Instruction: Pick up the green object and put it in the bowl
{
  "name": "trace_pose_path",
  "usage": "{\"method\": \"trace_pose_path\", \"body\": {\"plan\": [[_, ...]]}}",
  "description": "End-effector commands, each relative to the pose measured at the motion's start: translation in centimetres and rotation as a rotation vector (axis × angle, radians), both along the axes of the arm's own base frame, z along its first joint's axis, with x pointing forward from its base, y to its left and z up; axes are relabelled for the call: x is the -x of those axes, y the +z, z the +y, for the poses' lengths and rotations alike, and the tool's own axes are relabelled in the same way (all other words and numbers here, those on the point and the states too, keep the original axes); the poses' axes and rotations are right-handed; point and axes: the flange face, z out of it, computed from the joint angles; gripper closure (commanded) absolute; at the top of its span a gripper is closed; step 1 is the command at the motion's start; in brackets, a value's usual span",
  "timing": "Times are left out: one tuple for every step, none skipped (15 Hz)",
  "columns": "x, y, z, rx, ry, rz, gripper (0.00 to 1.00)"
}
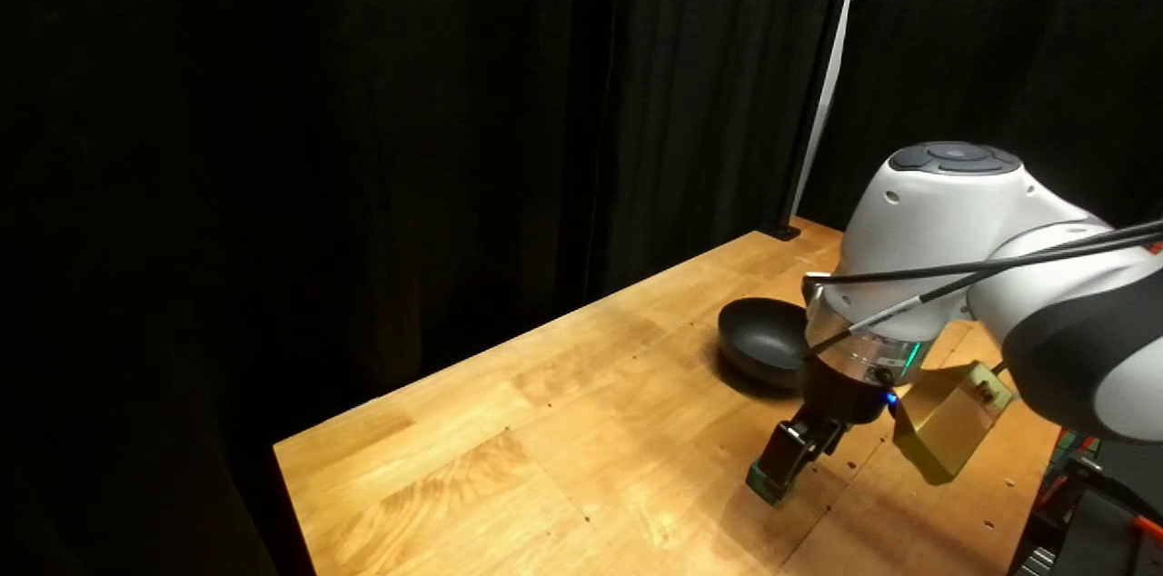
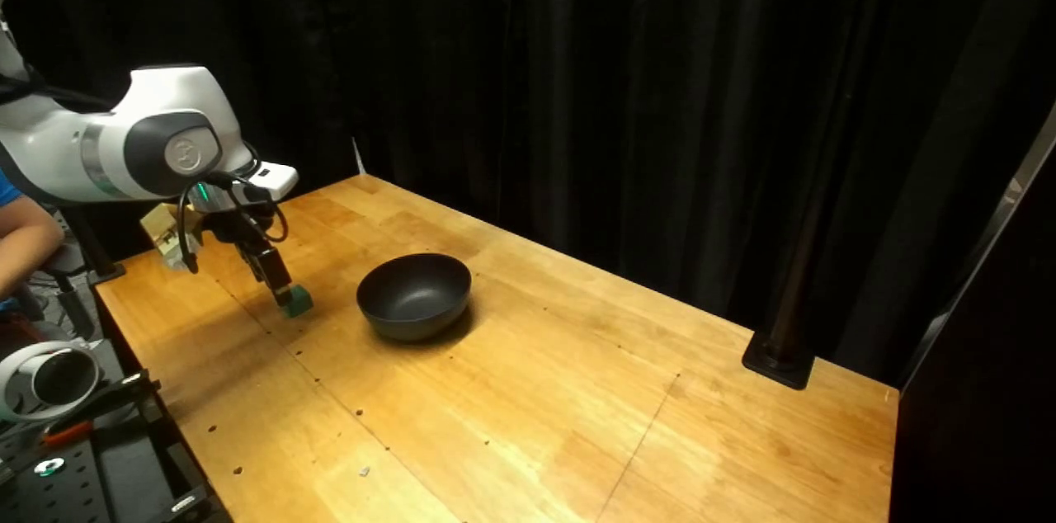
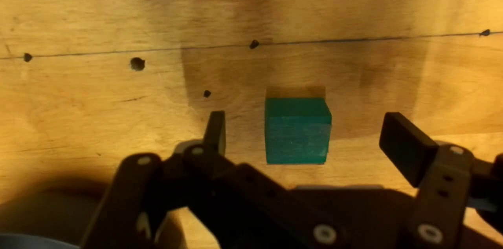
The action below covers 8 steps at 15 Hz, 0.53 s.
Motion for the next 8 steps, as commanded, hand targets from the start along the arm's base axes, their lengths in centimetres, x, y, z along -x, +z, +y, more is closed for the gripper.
{"method": "trace_pose_path", "body": {"plan": [[-1.8,-2.3,1.3,0.018,-0.003,-0.03,0.08],[-2.1,-2.9,1.5,0.025,0.0,-0.031,0.27],[-2.3,-3.5,1.8,0.033,0.003,-0.033,0.34],[-2.4,-4.0,2.0,0.042,0.004,-0.03,0.44],[-2.5,-4.5,2.1,0.051,0.003,-0.023,0.51],[-2.7,-4.7,2.1,0.06,0.002,-0.021,0.58],[-2.8,-4.6,2.0,0.069,-0.003,-0.012,0.66],[-2.9,-4.1,1.5,0.09,-0.009,0.004,0.72]]}}
